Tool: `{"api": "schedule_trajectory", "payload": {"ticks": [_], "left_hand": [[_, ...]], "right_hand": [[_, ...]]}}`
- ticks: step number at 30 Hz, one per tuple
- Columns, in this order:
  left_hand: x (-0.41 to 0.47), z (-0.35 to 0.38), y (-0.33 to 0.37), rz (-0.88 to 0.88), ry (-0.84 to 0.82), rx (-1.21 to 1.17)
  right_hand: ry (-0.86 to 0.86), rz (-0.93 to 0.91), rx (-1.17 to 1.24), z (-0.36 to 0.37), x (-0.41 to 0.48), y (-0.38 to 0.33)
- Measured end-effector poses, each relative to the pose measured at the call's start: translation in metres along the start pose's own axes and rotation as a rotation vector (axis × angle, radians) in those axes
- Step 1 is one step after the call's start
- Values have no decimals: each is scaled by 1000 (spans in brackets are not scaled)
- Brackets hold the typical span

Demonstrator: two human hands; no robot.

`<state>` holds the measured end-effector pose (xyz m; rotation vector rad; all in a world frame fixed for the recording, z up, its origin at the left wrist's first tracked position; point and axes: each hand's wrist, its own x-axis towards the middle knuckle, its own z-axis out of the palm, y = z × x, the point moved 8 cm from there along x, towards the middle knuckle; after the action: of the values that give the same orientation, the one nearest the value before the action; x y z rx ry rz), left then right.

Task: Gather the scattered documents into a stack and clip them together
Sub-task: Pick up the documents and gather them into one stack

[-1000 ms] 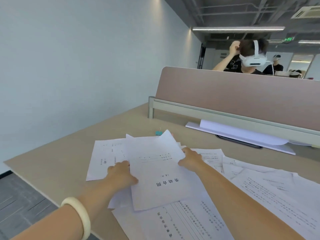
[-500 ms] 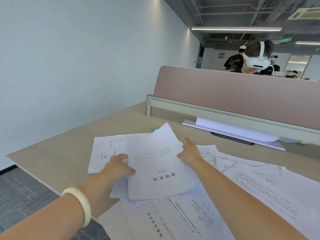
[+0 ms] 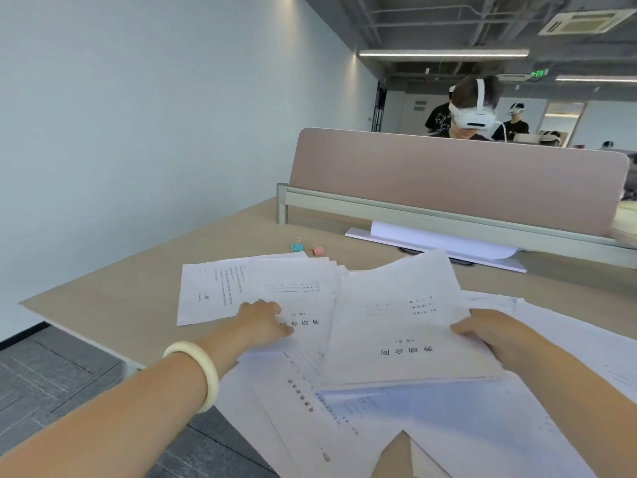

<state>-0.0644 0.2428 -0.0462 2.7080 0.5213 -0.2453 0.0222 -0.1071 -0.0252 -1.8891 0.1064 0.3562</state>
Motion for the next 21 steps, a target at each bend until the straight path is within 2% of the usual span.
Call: {"api": "schedule_trajectory", "payload": {"ticks": [5,8,11,14,16,19,21], "left_hand": [[-4,15,24,60,-87,119],[-2,7,4,-48,21,160],[2,13,-22,-136,6,166],[-3,16,-19,-37,-9,138],[-2,13,-16,12,-33,-70],[12,-3,-37,-64,-12,-613],[19,-10,-49,-102,-21,-875]], "right_hand": [[21,21,-14,-13,-29,21],[70,-26,-36,-13,-35,10],[90,-45,-7,-6,-25,-1],[58,-64,23,19,-12,-17],[22,-88,-13,44,0,-25],[-3,-82,-134,78,18,-25],[-12,-86,-220,97,29,-22]]}}
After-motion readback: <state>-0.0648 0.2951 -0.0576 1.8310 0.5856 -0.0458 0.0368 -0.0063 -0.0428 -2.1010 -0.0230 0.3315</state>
